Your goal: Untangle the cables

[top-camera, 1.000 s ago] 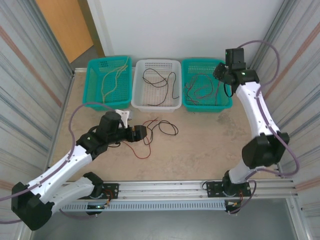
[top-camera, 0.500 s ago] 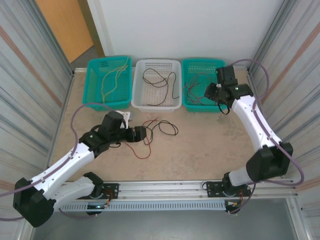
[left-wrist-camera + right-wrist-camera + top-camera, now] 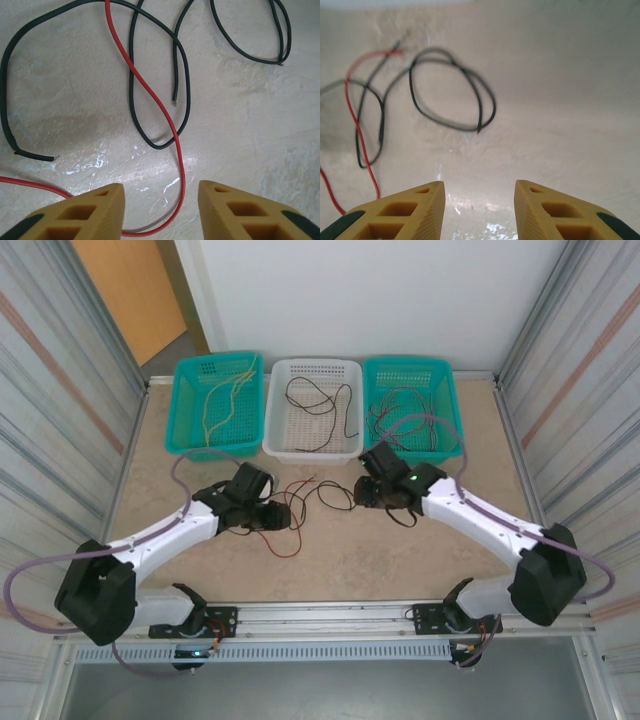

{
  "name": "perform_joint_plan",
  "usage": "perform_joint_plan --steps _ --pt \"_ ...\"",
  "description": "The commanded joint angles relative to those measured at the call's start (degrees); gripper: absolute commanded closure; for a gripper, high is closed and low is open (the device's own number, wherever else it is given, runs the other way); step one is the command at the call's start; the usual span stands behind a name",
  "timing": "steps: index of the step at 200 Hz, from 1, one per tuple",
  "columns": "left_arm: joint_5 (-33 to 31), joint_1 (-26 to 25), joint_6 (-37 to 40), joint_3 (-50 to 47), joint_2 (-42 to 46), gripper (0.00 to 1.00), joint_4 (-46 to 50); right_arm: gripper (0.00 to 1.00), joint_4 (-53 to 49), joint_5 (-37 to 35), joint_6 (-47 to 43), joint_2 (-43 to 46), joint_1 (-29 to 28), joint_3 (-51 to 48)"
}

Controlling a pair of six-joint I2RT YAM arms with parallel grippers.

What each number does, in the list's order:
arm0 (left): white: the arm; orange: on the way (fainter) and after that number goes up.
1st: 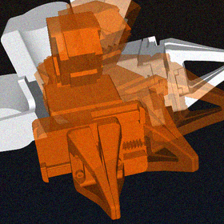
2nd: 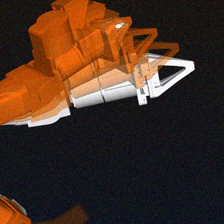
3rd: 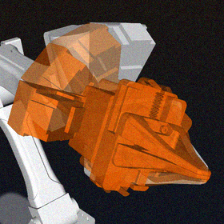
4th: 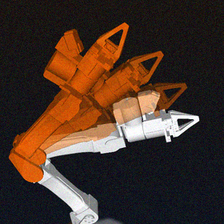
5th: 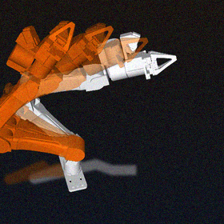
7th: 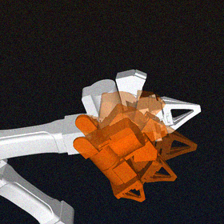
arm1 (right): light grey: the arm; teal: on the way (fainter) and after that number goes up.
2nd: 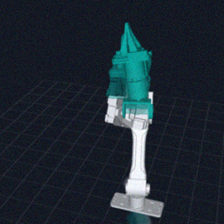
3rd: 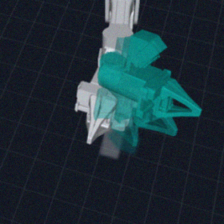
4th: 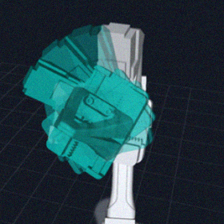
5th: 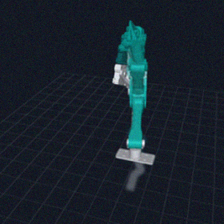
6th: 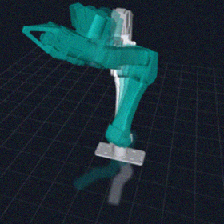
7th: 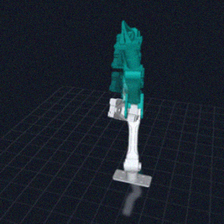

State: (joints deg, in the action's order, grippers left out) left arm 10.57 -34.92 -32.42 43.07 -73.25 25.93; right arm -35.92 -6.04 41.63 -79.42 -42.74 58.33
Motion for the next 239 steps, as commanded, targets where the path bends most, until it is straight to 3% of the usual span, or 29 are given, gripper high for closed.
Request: perform_joint_plan --steps 1,54,101,175,239 --pt "0.4 0.3 0.2 2.3 -0.1 0.60 -0.4 0.59 3.8 1.6 2.6 -5.5 -3.9 1.9" --pt "-4.0 0.9 0.0 1.4 6.8 0.66 2.6 0.56 3.3 3.6 0.1 -19.3 -6.8 11.1" --pt "-3.0 2.7 -0.1 -0.9 12.9 0.65 4.0 0.56 2.7 2.9 -1.4 -27.7 -7.7 16.4" --pt "-0.3 2.8 -0.4 -0.4 16.3 0.63 1.6 0.59 1.2 -4.0 -3.7 -32.9 -7.4 19.9" --pt "-0.3 2.7 -0.7 -1.0 17.9 0.60 2.0 0.64 1.6 -4.5 -4.8 -35.9 -7.1 20.2"
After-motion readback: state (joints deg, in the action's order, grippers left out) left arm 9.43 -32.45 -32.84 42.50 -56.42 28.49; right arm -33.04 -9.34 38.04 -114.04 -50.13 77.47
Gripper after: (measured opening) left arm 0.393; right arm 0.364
